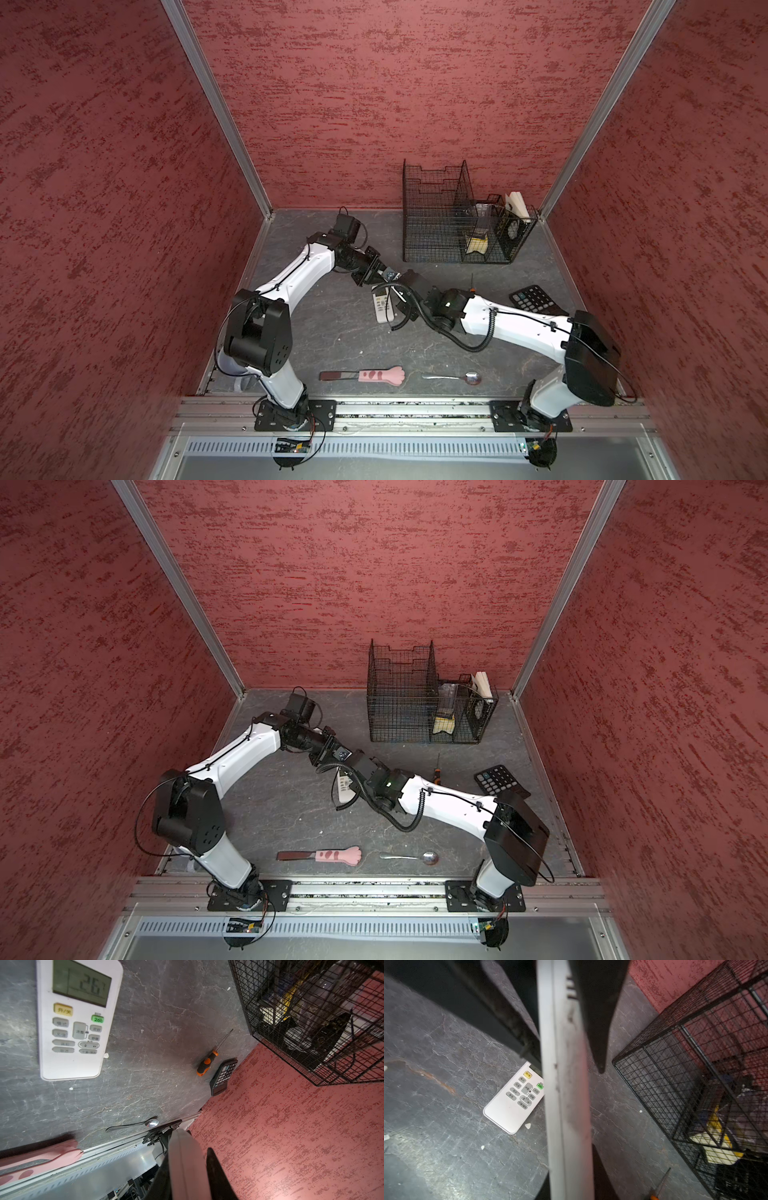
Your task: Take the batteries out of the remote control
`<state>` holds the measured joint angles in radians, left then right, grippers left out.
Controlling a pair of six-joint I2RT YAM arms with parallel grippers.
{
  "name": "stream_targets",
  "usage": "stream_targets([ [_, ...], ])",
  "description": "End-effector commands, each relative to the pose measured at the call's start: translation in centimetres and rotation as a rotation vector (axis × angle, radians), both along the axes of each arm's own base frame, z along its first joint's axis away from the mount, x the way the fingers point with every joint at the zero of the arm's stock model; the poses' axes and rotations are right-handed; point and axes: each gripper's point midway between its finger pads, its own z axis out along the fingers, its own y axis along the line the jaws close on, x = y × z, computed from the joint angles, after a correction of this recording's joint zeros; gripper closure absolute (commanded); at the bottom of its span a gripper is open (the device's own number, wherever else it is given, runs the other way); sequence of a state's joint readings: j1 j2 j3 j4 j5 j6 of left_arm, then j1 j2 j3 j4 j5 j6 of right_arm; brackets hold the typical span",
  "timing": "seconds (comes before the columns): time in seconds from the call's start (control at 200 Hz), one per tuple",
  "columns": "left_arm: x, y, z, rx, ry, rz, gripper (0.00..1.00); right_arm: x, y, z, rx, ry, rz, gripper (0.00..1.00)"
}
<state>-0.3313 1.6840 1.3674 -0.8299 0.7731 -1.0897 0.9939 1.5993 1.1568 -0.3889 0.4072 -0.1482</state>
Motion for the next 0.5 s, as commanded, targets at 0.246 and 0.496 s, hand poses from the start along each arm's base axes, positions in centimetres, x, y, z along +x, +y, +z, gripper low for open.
stream_targets([
  [0.246,1.3,0.0,1.7,-0.053,-0.089,-0.018,1.00,0.8,1.4,2.5,0.115,-0.036,-0.037,0.90],
  [0.496,2.9,0.7,3.0,-0.124,-0.135,0.040,1.00,0.4,0.5,3.3,0.179,-0.048,-0.078,0.49],
])
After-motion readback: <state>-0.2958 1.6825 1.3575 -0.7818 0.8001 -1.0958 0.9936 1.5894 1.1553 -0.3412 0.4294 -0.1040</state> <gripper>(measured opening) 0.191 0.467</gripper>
